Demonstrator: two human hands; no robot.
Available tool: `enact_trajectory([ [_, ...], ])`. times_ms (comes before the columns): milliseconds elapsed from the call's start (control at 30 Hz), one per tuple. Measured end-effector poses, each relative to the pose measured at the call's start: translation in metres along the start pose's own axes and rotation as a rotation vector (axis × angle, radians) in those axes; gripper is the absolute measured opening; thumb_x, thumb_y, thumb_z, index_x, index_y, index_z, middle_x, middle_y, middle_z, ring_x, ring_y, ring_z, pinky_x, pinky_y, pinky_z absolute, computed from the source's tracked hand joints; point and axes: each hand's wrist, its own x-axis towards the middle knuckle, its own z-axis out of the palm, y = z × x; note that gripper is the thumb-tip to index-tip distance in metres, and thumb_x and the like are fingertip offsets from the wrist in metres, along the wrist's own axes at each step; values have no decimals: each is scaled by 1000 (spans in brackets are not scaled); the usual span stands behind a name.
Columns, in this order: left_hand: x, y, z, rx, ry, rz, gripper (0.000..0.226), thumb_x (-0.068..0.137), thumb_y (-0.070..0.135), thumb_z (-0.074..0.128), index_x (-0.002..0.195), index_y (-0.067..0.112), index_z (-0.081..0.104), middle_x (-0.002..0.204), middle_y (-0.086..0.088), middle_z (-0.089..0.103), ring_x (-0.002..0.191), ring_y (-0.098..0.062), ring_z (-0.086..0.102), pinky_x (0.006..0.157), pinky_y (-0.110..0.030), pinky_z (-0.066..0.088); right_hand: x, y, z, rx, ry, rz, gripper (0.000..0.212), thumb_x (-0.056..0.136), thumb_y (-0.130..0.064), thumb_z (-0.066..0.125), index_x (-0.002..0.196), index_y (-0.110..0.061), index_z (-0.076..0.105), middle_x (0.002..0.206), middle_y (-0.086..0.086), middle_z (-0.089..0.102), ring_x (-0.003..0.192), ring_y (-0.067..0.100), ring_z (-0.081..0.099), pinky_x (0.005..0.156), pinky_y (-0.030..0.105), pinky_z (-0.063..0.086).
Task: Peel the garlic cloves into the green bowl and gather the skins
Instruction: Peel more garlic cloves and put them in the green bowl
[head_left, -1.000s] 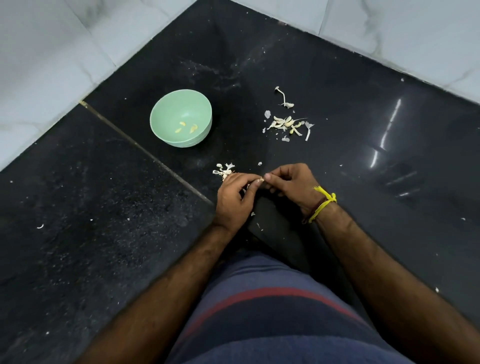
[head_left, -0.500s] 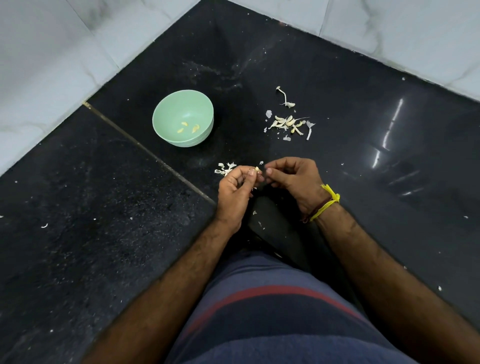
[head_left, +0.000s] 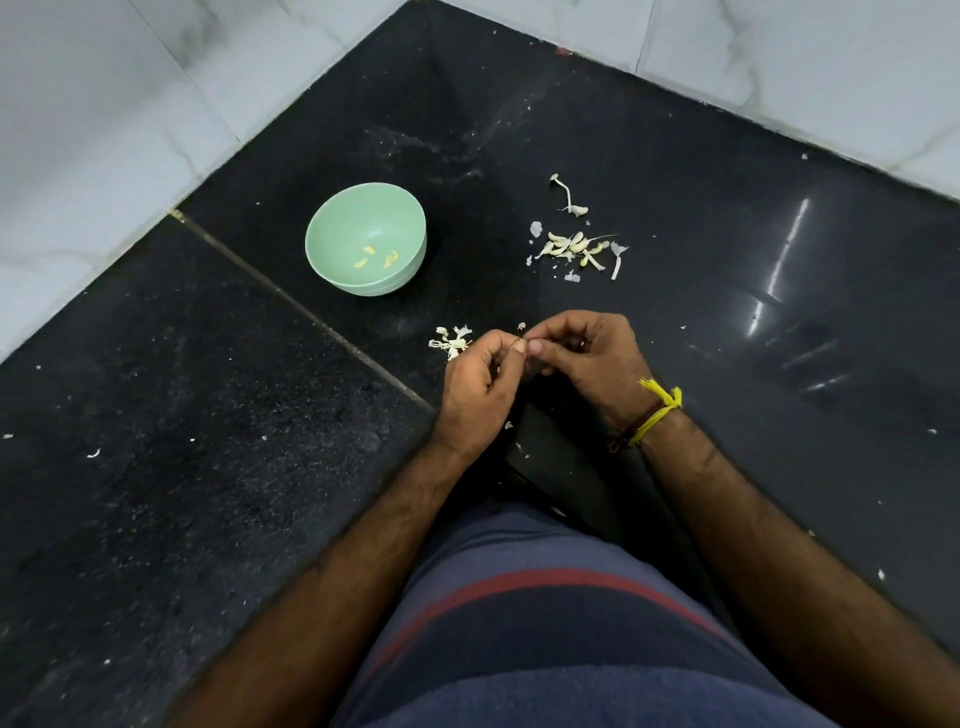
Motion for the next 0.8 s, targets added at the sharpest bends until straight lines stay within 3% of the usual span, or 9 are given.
enact_trajectory([
  [200, 3, 10, -5, 178, 31, 130, 26, 92, 30, 53, 81, 9, 65, 72, -2, 63, 70, -21, 59, 67, -41, 50, -1, 5, 6, 137, 48, 35, 9, 88, -4, 70, 93, 5, 71, 75, 8, 71, 66, 10, 64, 62, 21, 53],
  [333, 0, 22, -3, 58, 86, 97, 18, 87, 16, 64, 72, 5, 66, 63, -9, 59, 61, -25, 53, 60, -39, 46, -3, 5, 2, 197, 4, -5, 3, 88, -1, 69, 90, 2, 69, 75, 6, 69, 65, 10, 62, 63, 22, 52],
  [533, -3, 31, 4, -141, 84, -42, 19, 82, 12, 64, 64, 8, 66, 65, -16, 66, 61, -36, 59, 59, -42, 52, -9, 12, 5, 338, 7, -75, 3, 88, 0, 66, 90, 2, 67, 78, 9, 65, 69, 14, 58, 66, 24, 50],
  [700, -8, 33, 6, -322, 47, -205, 19, 91, 0, 62, 76, -12, 62, 69, -17, 66, 65, -17, 59, 59, -22, 48, -11, 14, 10, 435, -53, -54, 6, 87, -3, 64, 88, -1, 70, 82, 8, 62, 72, 17, 58, 67, 25, 52],
  [800, -3, 33, 6, -334, -2, -231, 18, 93, -5, 56, 76, -9, 60, 68, -13, 65, 61, -9, 60, 57, -18, 47, -10, 14, 11, 623, -52, 91, 10, 82, -8, 65, 84, -9, 75, 75, 7, 66, 66, 13, 59, 65, 24, 53],
])
